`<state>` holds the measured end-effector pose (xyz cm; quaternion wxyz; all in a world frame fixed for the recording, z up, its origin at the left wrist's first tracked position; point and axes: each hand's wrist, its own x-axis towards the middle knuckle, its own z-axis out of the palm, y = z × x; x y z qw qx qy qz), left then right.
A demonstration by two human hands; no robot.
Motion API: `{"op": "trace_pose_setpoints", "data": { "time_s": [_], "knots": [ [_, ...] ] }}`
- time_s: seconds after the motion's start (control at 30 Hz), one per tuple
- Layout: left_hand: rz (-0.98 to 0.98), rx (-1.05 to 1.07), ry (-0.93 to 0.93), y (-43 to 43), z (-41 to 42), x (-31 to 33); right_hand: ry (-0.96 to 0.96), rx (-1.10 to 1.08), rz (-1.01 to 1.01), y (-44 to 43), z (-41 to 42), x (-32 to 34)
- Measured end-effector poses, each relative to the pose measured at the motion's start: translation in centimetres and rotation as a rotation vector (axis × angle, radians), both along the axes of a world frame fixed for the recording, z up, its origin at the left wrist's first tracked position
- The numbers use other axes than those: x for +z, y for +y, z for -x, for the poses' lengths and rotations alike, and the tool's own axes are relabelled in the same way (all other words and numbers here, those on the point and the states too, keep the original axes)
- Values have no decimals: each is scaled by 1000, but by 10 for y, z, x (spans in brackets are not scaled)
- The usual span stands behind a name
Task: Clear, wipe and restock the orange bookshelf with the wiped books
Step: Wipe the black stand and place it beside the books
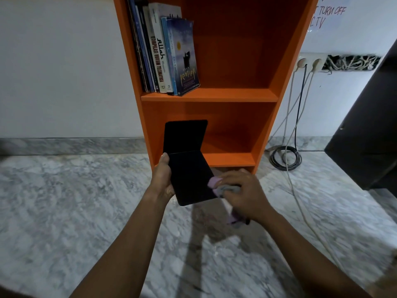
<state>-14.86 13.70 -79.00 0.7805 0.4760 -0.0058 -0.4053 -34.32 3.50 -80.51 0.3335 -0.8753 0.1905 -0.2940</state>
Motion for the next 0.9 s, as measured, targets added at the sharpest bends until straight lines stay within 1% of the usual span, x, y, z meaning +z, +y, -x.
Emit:
{"op": "trace_pose_setpoints", "data": {
  "time_s": [0.07,0.1,0.13,0.17,0.23,0.27,0.33,0.37,0.4,0.47,0.53,0.57,0.63,0.67,0.7,0.73,0.77,0.8,0.83,0.87,0.9],
  "knots": [
    [-19,-7,4,2,1,1,-85,-181,-220,-13,5,-2],
    [-15,-14,2,2,3,3,-136,-262,-279,-16,6,-1],
    [-8,-28,-14,2,5,3,-191,-317,-295,-14,4,2],
    [-1,-50,-43,1,7,3,-252,-334,-265,-11,-1,7],
    [4,-106,-102,-2,15,6,-308,-283,-112,0,-15,19],
    [-1,-136,-118,-3,19,6,-270,-226,-16,3,-22,22],
    [-9,-194,-123,-7,29,8,-47,-172,168,9,-35,21],
    [-19,-217,-137,-9,32,7,61,-201,233,11,-38,18],
    [-17,-231,-151,-11,36,7,111,-256,251,9,-39,11],
    [-6,-234,-170,-11,39,9,81,-351,186,4,-37,4],
    [15,-213,-147,-8,37,10,5,-369,79,-5,-33,2],
    [1,-189,-137,-6,35,10,-3,-378,-23,-10,-31,1],
    [-23,-150,-127,-5,28,8,-12,-423,-393,-21,-25,-6],
    [-36,-127,-128,-4,25,7,-55,-432,-642,-24,-21,-8],
    [-36,-123,-135,-4,23,9,-135,-392,-914,-27,-21,-12],
    [-16,-141,-147,-4,22,12,-200,-336,-1118,-28,-19,-15],
    [-11,-160,-166,-3,21,15,-253,-259,-1222,-29,-19,-17],
    [-17,-174,-177,-2,21,19,-275,-163,-1261,-24,-19,-11],
    [-27,-184,-205,-4,22,19,-271,-81,-1249,-20,-22,-7],
    [-60,-164,-259,-4,22,19,-249,-11,-1187,-14,-25,-3],
    [-107,-150,-332,-6,24,15,-223,-5,-1123,-10,-27,1]
  ]
}}
